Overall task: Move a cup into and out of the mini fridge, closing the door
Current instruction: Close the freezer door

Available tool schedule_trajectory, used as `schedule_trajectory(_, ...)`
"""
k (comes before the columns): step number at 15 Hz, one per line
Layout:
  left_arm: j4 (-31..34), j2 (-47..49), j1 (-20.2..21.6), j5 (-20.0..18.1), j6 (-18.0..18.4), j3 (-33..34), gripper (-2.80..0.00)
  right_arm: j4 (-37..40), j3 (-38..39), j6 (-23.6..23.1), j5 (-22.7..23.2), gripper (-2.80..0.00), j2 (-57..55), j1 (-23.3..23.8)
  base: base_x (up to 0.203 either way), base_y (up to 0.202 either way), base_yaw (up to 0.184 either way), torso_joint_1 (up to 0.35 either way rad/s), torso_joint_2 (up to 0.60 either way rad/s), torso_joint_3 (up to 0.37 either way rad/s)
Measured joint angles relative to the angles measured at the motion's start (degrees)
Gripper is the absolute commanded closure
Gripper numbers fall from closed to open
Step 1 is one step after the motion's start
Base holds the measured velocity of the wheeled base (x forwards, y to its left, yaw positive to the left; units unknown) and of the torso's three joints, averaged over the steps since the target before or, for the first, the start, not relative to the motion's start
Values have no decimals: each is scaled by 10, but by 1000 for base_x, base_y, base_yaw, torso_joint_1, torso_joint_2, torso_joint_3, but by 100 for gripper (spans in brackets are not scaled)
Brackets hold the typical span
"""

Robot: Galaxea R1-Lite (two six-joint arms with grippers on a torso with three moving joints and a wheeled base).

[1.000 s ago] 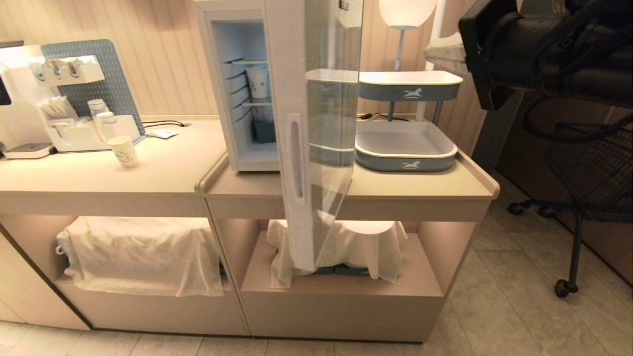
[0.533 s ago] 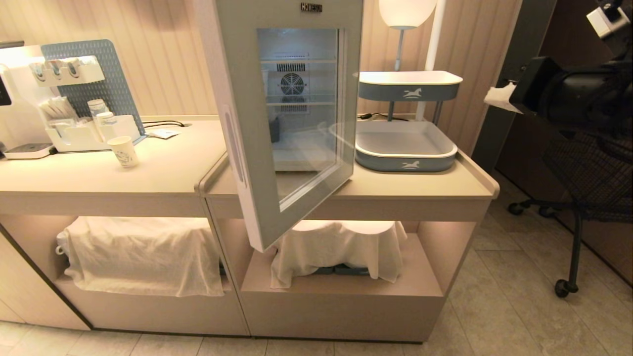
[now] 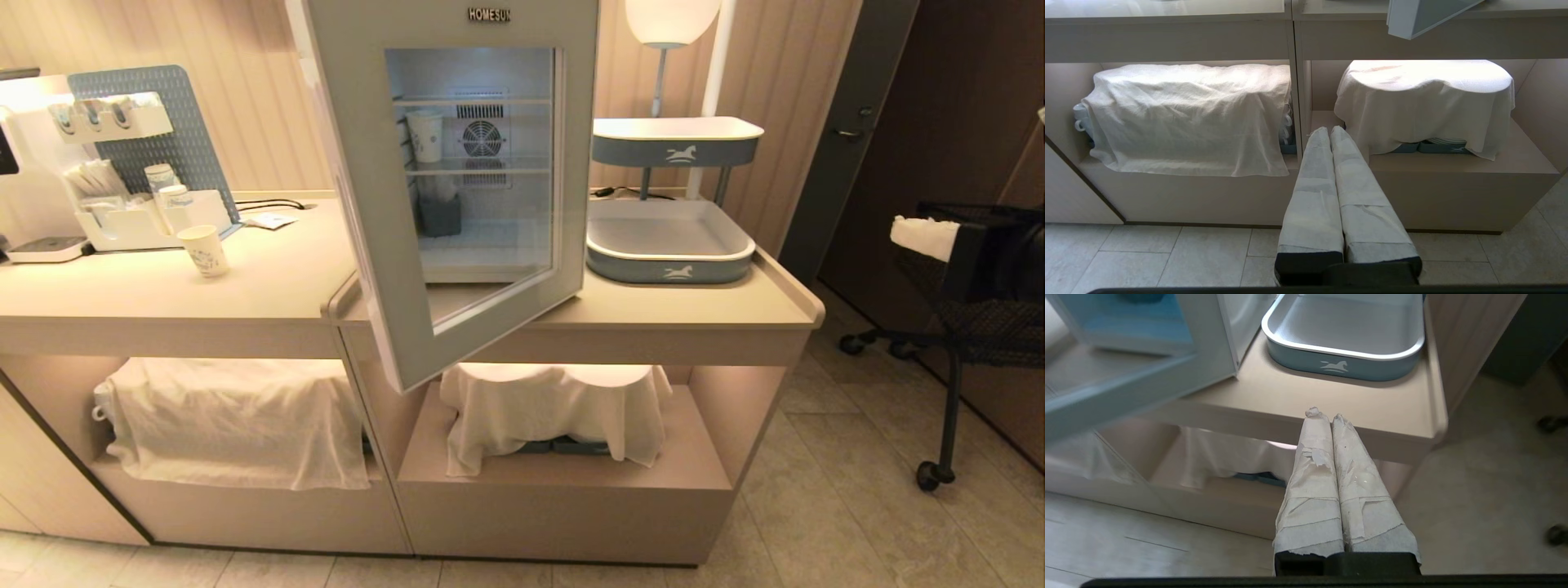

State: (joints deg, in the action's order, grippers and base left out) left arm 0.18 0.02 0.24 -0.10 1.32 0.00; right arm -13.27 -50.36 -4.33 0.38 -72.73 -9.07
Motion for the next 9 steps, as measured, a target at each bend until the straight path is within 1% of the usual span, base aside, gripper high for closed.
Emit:
schedule_trajectory(2,0,0,0,0,0,0,0,-8,62,-53,8,0,43,7,0,0,0,0,0,0)
schedule_trajectory(3,0,0,0,0,0,0,0,-7,91,-70,14,0,67,11,0,0,0,0,0,0)
schedule_trajectory(5,0,0,0,0,0,0,0,1,147,-89,24,0,122,22,0,0,0,0,0,0)
schedule_trajectory(9,0,0,0,0,0,0,0,85,222,-109,28,0,271,61,0,0,0,0,0,0)
